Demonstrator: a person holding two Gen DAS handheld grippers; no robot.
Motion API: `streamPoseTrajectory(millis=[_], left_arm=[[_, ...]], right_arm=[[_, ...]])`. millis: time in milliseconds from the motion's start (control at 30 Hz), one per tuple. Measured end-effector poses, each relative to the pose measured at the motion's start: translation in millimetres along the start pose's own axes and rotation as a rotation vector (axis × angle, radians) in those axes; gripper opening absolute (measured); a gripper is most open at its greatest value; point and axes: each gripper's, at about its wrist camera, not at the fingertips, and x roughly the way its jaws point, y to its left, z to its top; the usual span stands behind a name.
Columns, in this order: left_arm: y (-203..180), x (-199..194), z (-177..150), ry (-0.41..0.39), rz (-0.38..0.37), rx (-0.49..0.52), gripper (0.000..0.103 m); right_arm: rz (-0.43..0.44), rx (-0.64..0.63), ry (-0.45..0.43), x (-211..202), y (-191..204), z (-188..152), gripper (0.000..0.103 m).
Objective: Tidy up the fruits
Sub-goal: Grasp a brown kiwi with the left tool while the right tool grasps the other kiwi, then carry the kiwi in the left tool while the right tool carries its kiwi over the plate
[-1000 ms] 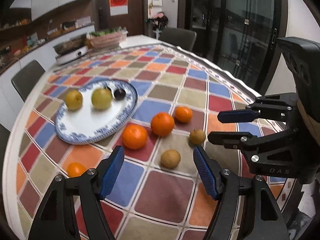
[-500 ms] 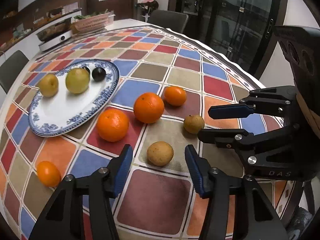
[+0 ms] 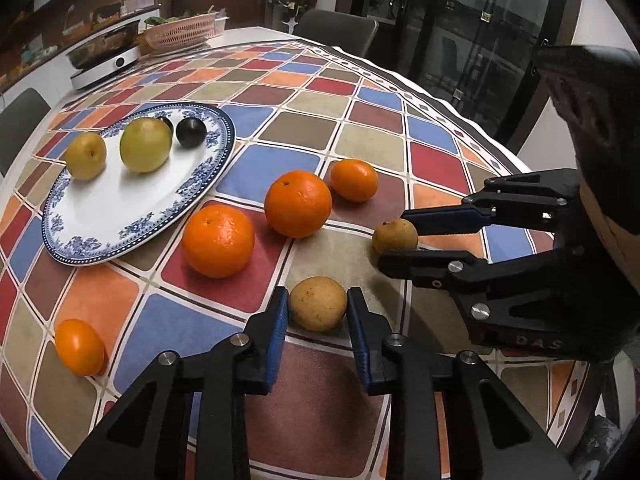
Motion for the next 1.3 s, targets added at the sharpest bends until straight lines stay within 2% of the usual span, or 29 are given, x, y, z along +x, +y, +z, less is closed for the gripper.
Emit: streamPoseTrajectory(millis=[167, 333, 733, 967, 1300], left_arm=[[2.5, -5.2, -0.3, -0.012, 0.002, -0.018, 0.030], [4.4, -13.0, 0.2, -0.029, 0.009, -0.032, 0.030], [9.4, -57.6, 6.0, -0.133, 0.053, -0.065, 0.030], [18.3, -85.6, 11.6, -0.196, 0.105, -0.081, 0.030], [44.0, -115.6, 15.8, -0.264, 0.175, -0.109, 0.030]], right_arm=[[-0.003, 0.003, 0.014, 5.3, -0.9, 0.8, 0.028], [-0.004, 0.015, 0.004, 1.2, 1.0, 1.2, 0.028], [0.009, -0.002, -0.097, -37.8, 22.7, 16.0, 0.028], [0.027, -0.006, -0.167, -58.4, 36.1, 32.7, 0.028], [0.038, -0.045, -0.225, -68.3, 56.5, 62.6, 0.028]])
